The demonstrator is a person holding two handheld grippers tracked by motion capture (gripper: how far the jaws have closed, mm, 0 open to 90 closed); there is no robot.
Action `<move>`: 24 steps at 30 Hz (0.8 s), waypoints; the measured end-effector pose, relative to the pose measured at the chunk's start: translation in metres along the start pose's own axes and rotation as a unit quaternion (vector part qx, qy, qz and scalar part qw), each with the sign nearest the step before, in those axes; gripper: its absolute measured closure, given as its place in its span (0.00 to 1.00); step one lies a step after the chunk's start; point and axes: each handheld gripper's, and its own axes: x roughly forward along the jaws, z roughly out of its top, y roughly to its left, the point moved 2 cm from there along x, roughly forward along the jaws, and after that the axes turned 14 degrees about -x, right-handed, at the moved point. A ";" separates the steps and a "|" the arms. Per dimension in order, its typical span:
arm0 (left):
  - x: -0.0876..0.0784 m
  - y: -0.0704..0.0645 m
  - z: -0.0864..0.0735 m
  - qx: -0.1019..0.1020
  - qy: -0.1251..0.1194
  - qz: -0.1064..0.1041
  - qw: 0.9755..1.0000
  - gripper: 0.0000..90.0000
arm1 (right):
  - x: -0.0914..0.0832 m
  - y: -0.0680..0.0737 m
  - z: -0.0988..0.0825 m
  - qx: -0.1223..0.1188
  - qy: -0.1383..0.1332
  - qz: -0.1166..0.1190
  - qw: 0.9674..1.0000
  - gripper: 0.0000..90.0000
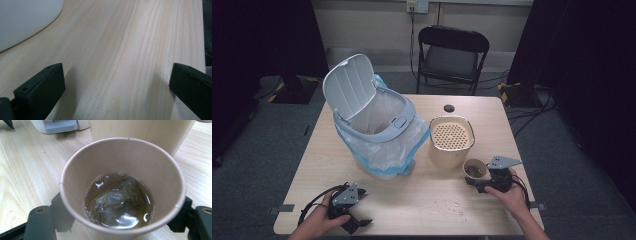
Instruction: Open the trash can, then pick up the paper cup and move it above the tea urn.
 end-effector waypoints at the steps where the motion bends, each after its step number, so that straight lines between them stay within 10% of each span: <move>1: 0.000 0.000 0.000 0.000 0.000 0.000 1.000 0.00 | 0.000 0.000 0.000 0.001 -0.001 0.000 1.000 0.29; 24: 0.000 0.000 0.000 0.000 0.001 -0.001 1.000 0.00 | -0.016 -0.019 0.012 -0.003 0.006 -0.018 1.000 0.30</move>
